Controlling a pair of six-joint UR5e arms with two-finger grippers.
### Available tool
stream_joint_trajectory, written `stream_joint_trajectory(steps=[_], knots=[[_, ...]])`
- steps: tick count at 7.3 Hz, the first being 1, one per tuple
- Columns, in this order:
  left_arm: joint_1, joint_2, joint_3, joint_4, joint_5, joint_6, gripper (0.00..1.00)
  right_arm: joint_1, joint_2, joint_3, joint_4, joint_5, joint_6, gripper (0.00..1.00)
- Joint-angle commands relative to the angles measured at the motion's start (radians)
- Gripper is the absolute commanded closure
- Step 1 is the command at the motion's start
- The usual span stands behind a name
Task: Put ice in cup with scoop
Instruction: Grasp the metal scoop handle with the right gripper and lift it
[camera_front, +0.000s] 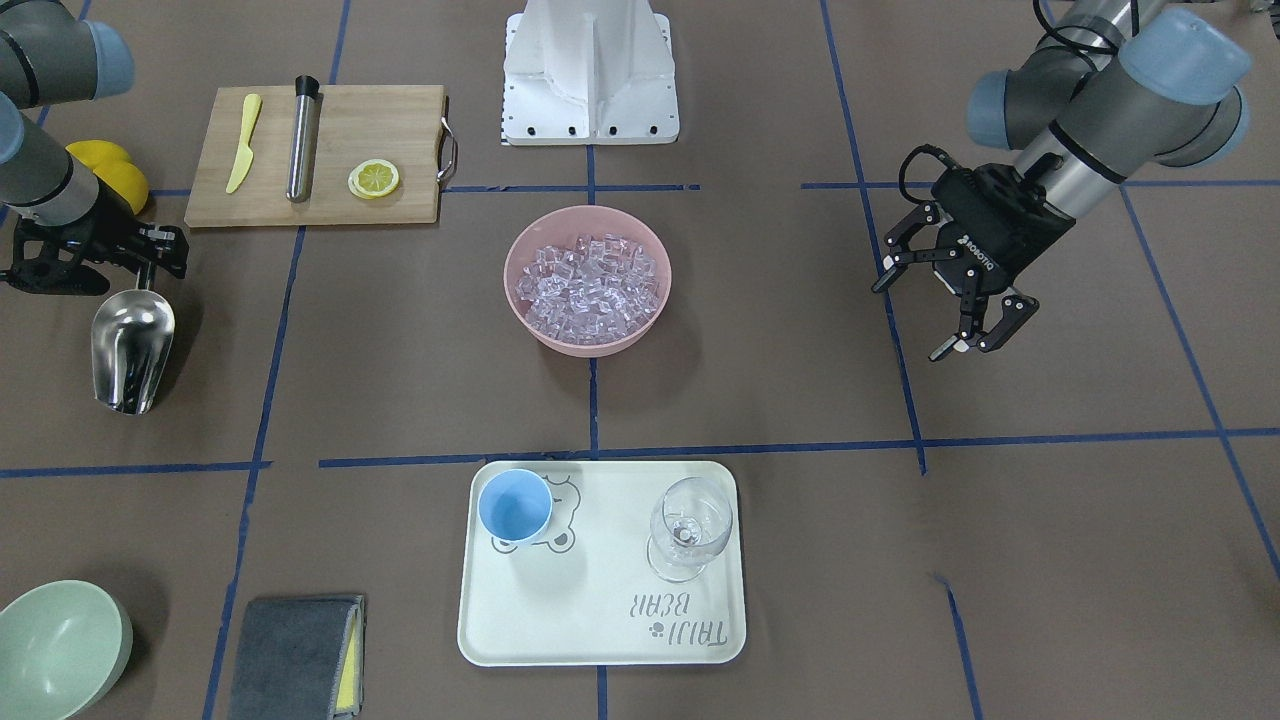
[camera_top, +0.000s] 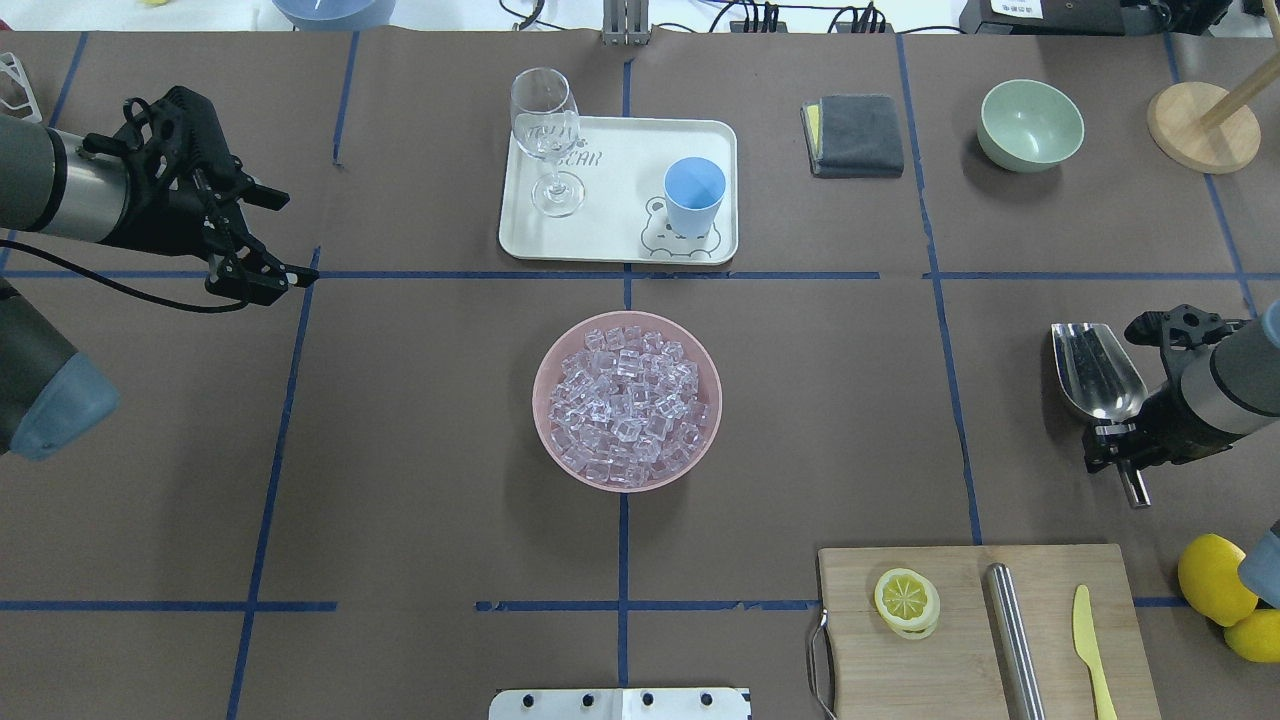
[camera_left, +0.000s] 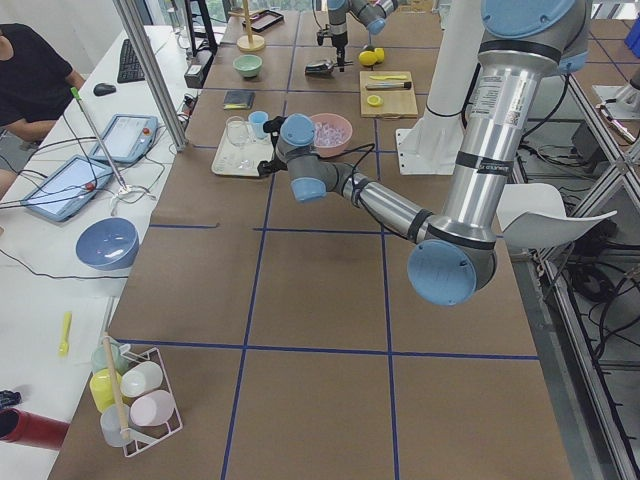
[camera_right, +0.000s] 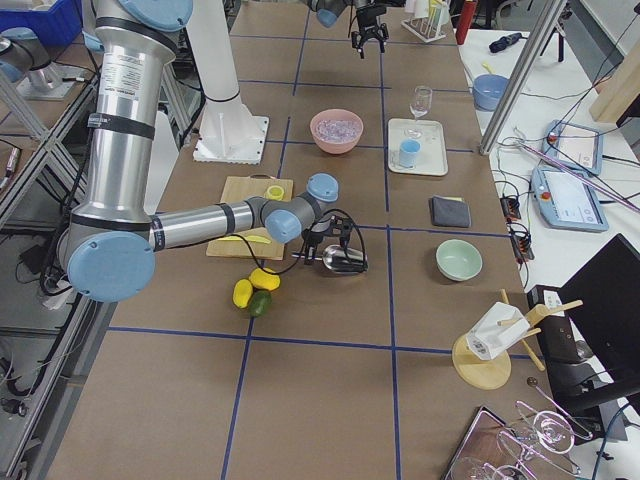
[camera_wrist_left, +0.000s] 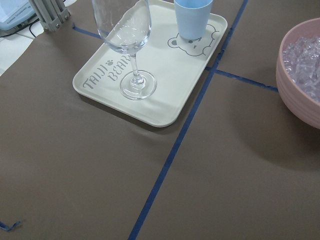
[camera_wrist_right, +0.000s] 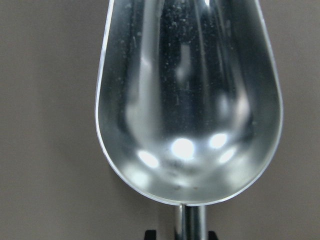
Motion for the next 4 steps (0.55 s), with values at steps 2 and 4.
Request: stream_joint_trajectory(steps=[2,4], knots=[[0.000,-0.009,-0.001,0.000,0.000,0.000,0.00,0.011,-0.015,0.037,0.011,-0.002,-0.001,1.00],[0.000,-0.009,-0.010,0.000,0.000,-0.002,0.00,0.072,-0.009,0.155,0.006,-0.004,-0.001,1.00]])
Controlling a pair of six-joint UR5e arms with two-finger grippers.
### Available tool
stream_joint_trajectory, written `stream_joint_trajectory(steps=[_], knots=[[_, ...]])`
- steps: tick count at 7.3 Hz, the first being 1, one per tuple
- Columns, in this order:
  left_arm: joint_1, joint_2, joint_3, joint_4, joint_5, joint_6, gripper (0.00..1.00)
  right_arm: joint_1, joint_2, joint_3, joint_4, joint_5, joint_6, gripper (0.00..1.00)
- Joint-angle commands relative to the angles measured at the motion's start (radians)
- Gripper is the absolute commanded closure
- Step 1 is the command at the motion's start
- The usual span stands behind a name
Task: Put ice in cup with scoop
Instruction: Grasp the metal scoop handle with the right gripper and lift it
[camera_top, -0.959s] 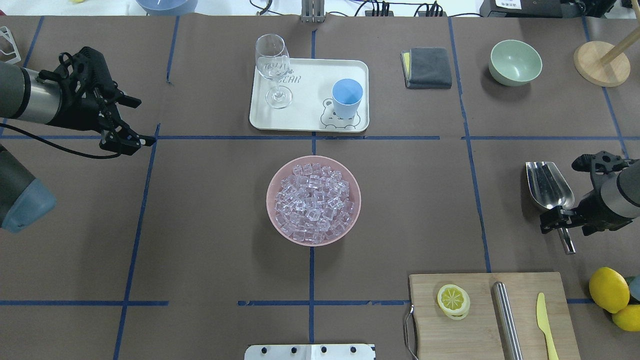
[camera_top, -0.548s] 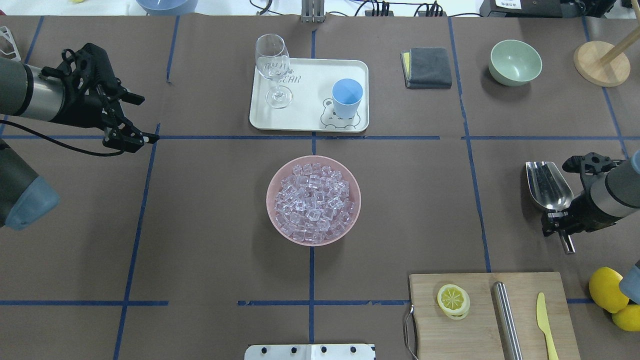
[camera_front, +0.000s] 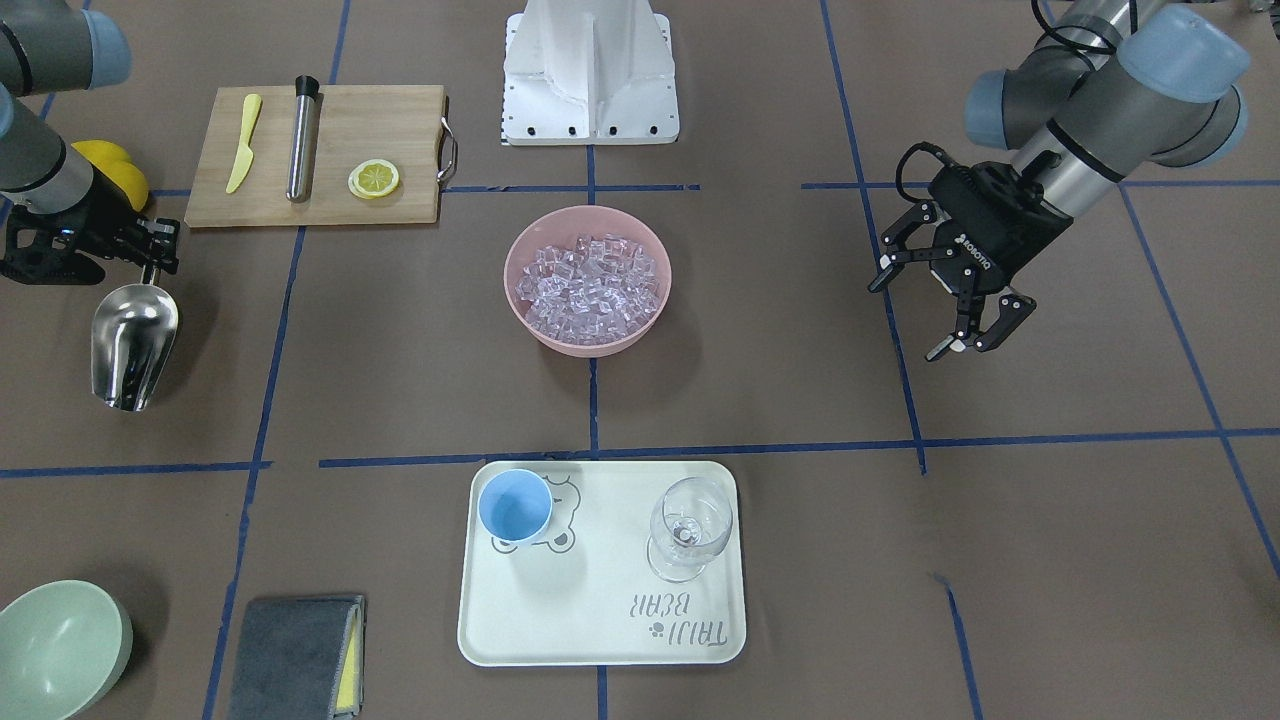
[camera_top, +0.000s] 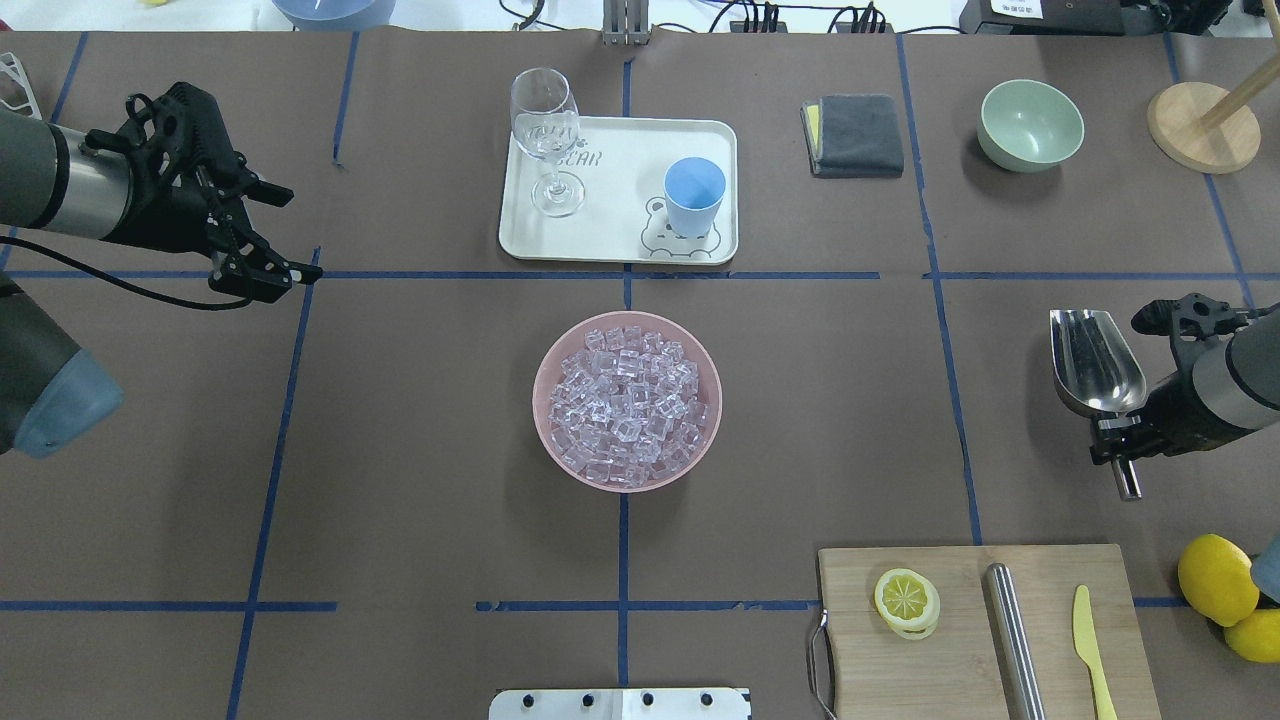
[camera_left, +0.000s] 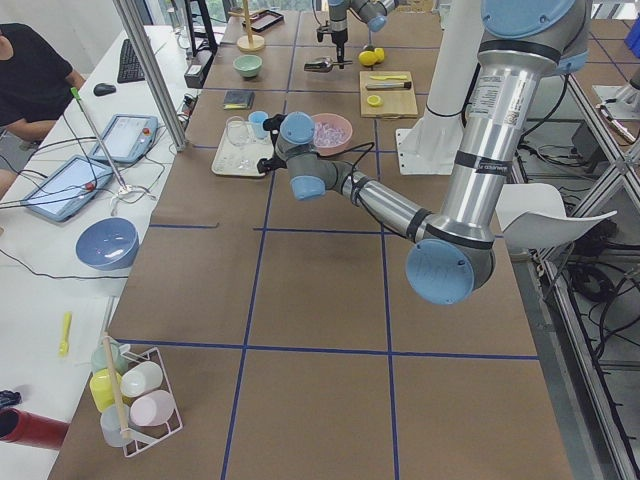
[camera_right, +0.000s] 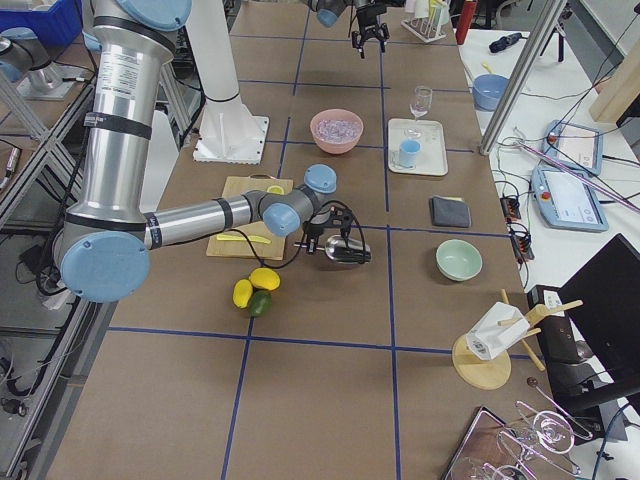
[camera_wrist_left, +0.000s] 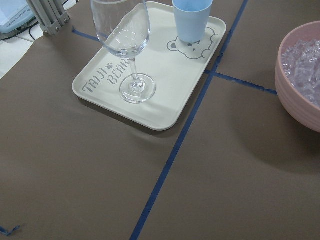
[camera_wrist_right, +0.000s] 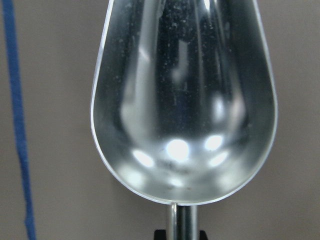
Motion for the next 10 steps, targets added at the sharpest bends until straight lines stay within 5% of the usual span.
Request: stream_joint_trajectory(steps=[1,4,10], knots=[[0.000,-0.004,-0.008,-0.003,0.000,-0.033,0.00,0.072,0.010,0.099,-0.002,-0.004,-0.003,1.00],[0.006,-0.025,-0.006,-0.011,0.000,-0.059,0.00,0.060,0.043,0.146,-0.011,-0.074,-0.278,1.00],[0.008,-0.024,-0.006,-0.012,-0.002,-0.061,0.00,0.132,0.049,0.162,-0.030,-0.076,-0.564,1.00]])
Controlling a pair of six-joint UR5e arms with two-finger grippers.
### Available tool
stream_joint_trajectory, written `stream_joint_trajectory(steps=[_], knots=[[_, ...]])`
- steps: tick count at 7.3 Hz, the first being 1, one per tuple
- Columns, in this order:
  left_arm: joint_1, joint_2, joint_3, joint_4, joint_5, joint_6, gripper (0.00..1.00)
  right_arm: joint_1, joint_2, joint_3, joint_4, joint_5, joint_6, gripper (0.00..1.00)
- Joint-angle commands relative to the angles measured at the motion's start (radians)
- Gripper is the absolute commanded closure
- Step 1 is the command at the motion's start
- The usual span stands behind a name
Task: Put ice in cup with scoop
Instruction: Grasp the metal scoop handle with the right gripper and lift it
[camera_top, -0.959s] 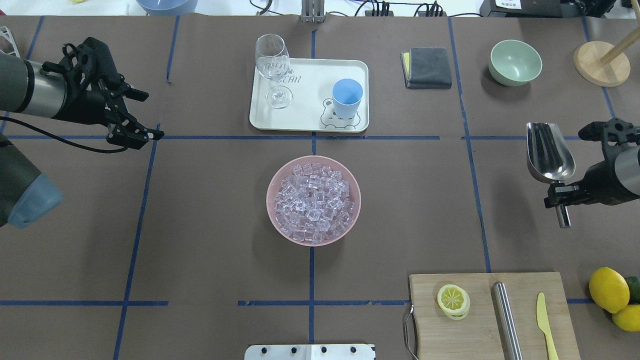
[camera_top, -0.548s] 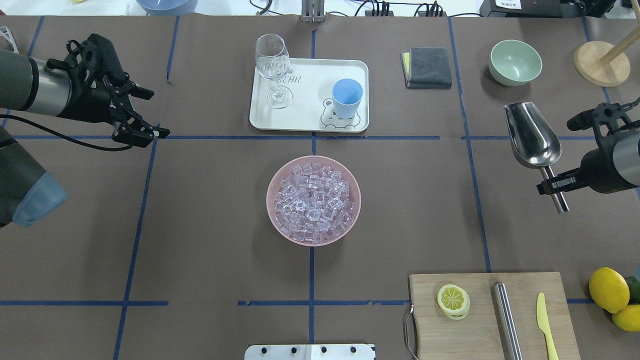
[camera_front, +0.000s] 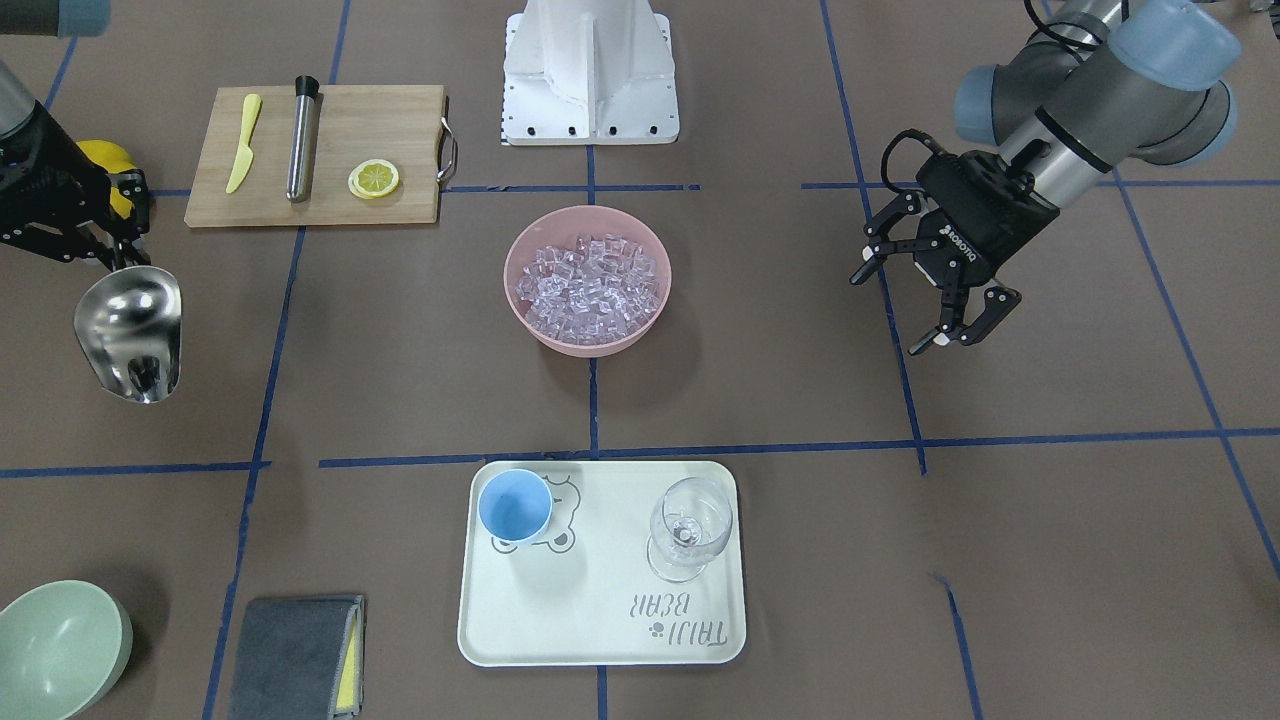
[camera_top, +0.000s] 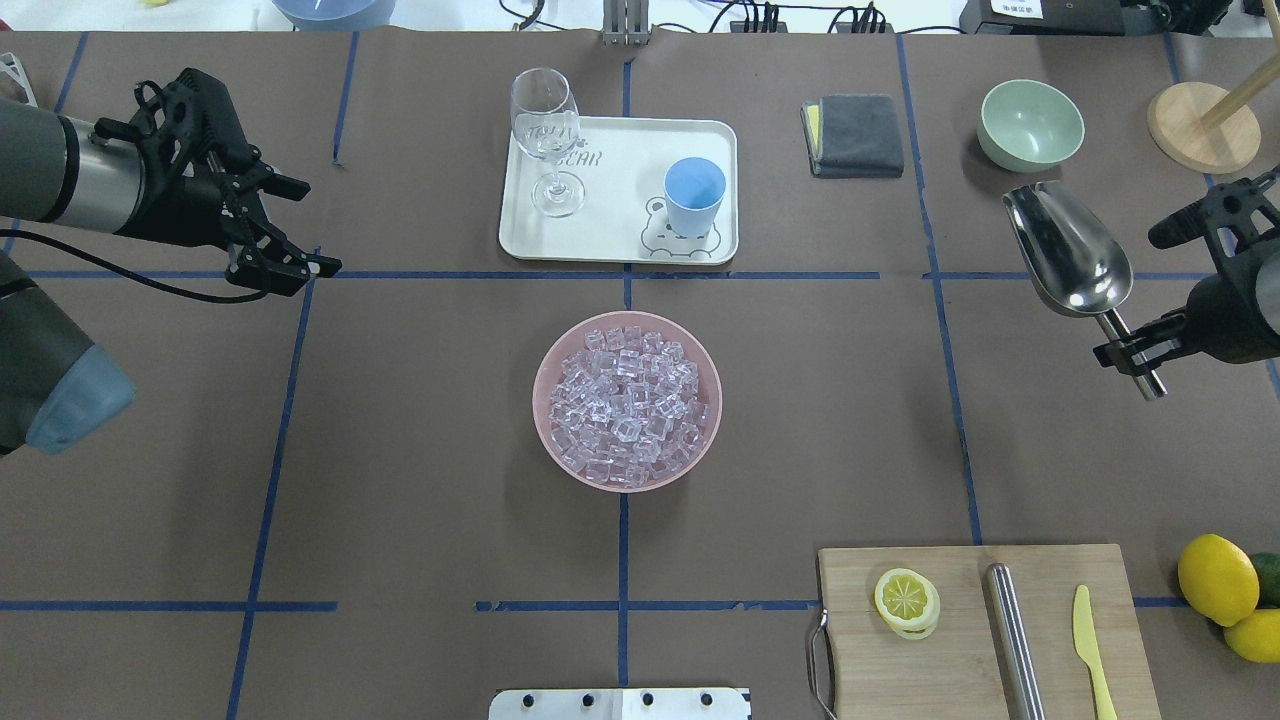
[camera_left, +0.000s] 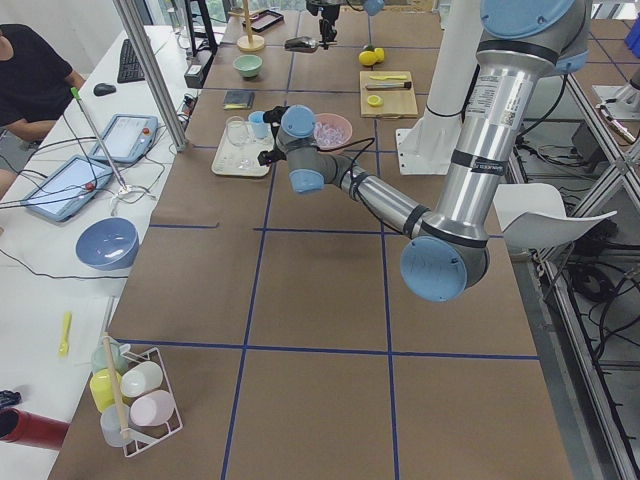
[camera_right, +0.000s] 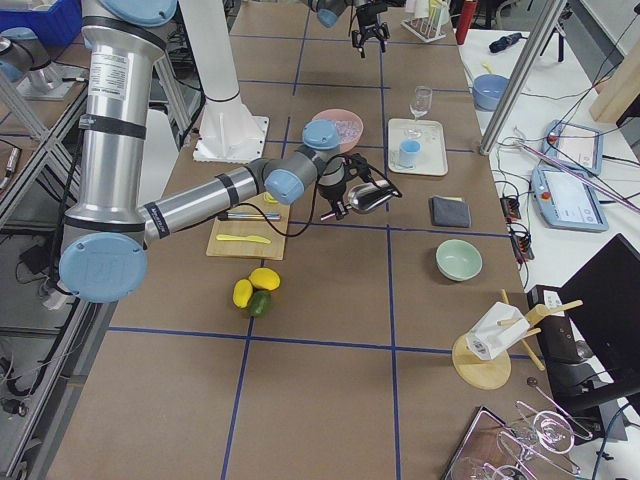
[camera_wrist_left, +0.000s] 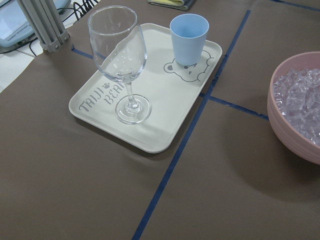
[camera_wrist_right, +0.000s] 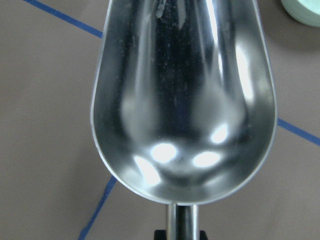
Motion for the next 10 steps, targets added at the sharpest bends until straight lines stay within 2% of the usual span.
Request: stream_joint_trajectory(steps=[1,4,5,6,10], knots=[[0.003,0.001,0.006,-0.001,-0.001,-0.002,0.00,0.022,0.020,0.011,-0.001,0.000,-0.059,1.00],[0.006,0.001,0.001,-0.001,-0.002,-0.002,0.00,0.010,0.063,0.007,-0.027,-0.003,-0.077,1.00],[0.006,0.003,0.001,-0.001,-0.004,-0.002,0.00,-0.019,0.087,0.010,-0.068,-0.069,-0.123,1.00],[0.006,0.003,-0.002,-0.001,-0.005,-0.002,0.00,-0.043,0.094,0.011,-0.135,-0.137,-0.266,1.00],[0.061,-0.029,0.015,0.000,0.004,-0.002,0.00,0.001,0.242,0.023,-0.407,-0.144,-0.653,1.00]])
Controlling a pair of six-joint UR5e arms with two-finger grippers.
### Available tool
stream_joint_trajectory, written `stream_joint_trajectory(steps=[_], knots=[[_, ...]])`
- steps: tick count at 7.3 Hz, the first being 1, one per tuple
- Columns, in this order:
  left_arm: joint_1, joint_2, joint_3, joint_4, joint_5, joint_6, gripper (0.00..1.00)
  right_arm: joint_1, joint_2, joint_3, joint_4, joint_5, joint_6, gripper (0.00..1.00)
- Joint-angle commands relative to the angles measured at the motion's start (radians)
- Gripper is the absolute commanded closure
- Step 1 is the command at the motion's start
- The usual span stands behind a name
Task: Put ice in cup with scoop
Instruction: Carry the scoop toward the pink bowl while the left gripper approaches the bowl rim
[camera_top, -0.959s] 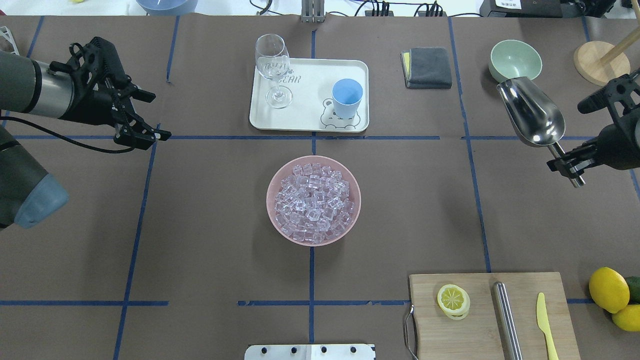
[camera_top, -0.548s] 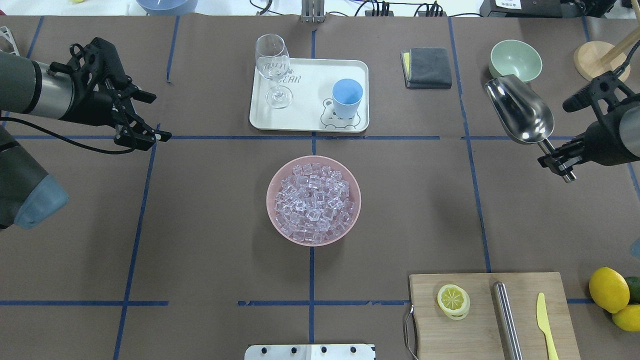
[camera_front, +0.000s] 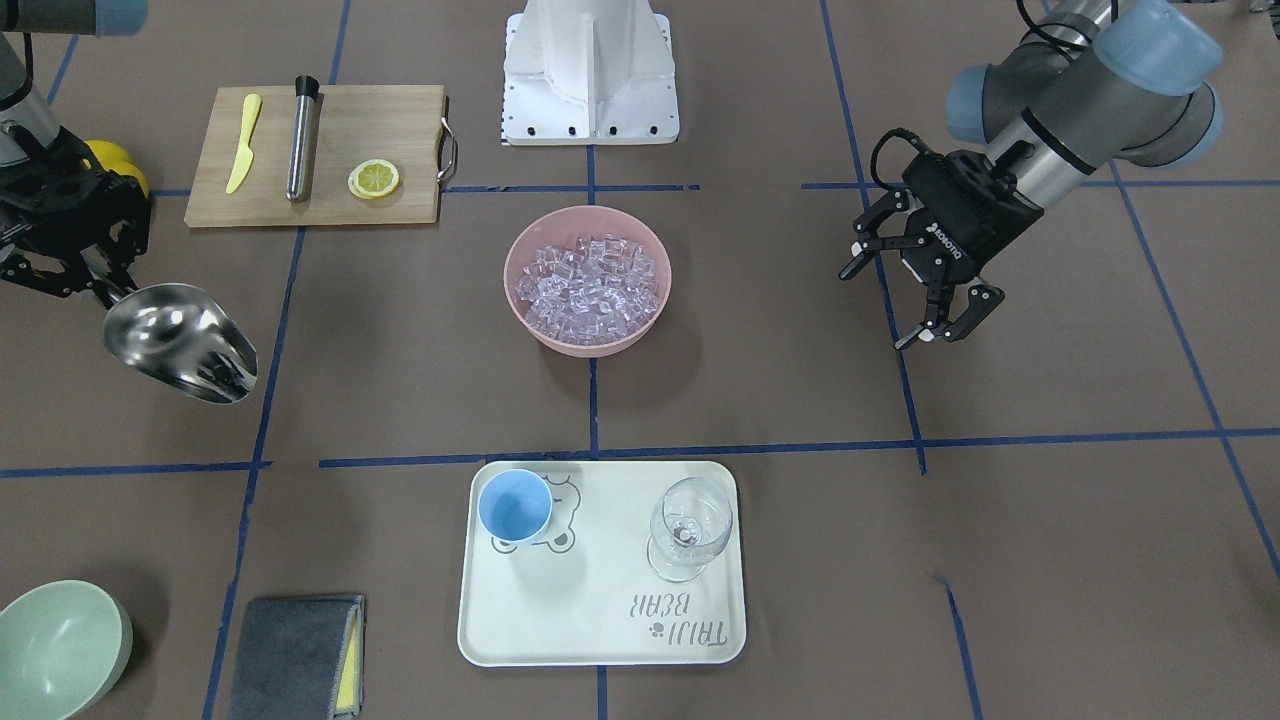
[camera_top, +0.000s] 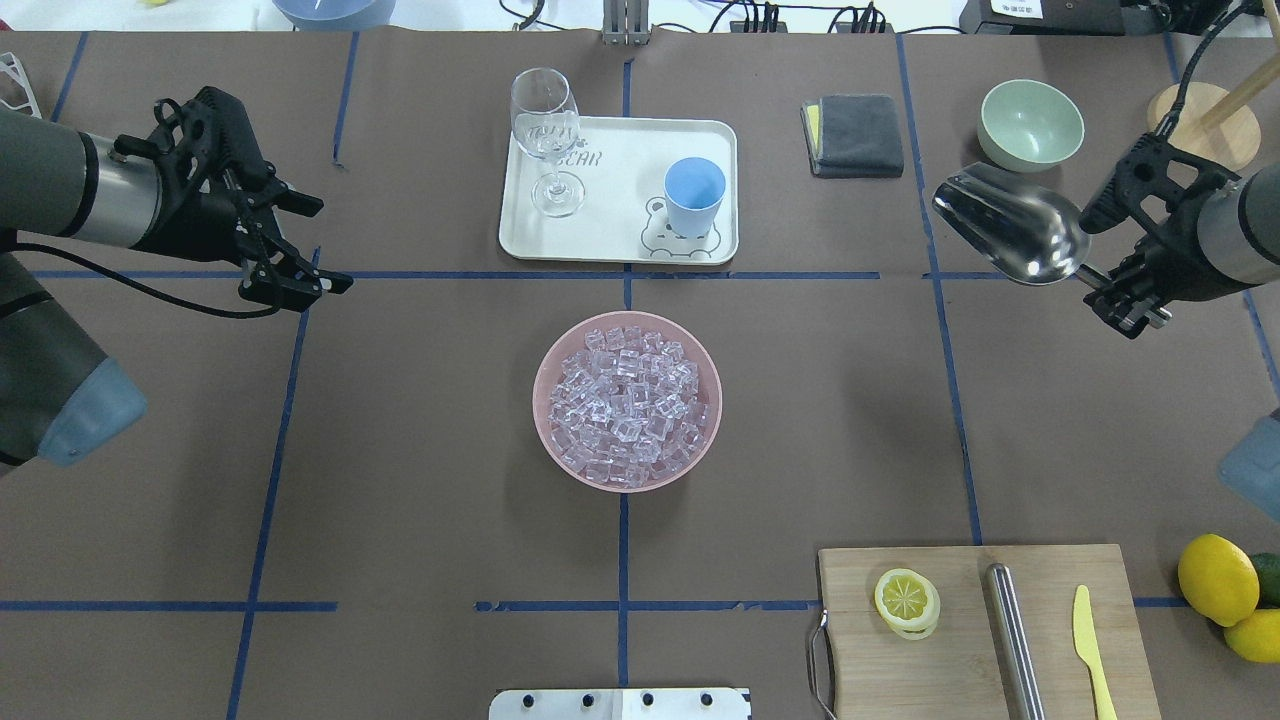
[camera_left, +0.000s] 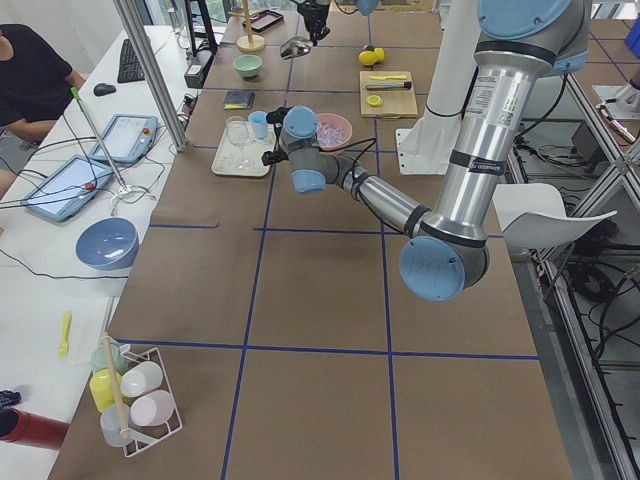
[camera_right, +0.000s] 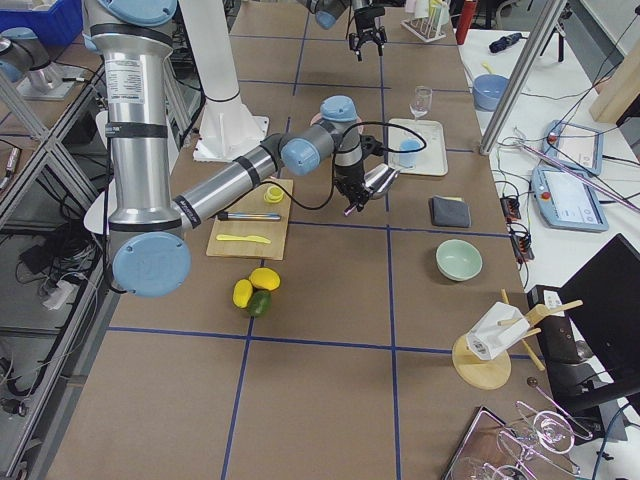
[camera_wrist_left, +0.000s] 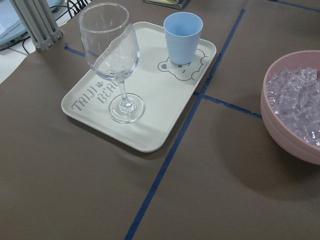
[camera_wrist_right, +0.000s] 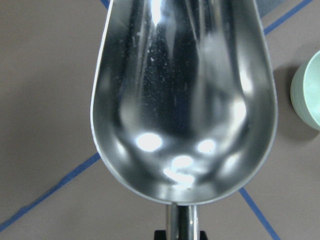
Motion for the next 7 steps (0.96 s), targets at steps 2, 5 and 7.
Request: stream_joint_trajectory(steps=[2,5,7], knots=[[0.109,-0.037,0.019,0.001,0.007,0.017,0.01,-0.076,0.227,0.050,-0.471,-0.003,-0.149,1.00],[0.232,-0.073,0.126,-0.164,0.152,0.017,0.02,-0.124,0.464,0.048,-0.829,-0.073,-0.290,1.00],[0.295,-0.078,0.175,-0.194,0.154,0.020,0.01,-0.191,0.482,0.042,-0.826,-0.116,-0.356,1.00]])
